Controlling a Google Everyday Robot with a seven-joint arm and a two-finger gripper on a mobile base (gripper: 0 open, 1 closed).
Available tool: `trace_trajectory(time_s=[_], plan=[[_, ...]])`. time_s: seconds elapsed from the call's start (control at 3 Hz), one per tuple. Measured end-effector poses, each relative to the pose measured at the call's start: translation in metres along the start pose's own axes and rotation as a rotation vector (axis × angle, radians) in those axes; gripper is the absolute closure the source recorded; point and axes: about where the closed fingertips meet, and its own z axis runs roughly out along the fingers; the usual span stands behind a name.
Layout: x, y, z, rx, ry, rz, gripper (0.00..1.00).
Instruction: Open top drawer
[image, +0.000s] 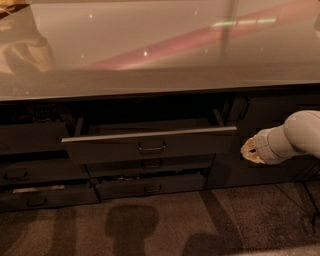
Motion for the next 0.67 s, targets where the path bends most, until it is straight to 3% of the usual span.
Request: trace_trajectory(time_s=[0.33, 0.67], plan=[[0.0000, 0.0000, 0.0000, 0.000, 0.000, 0.000, 1.00], [0.0000, -0.0001, 0.0001, 0.000, 0.000, 0.000, 0.81]])
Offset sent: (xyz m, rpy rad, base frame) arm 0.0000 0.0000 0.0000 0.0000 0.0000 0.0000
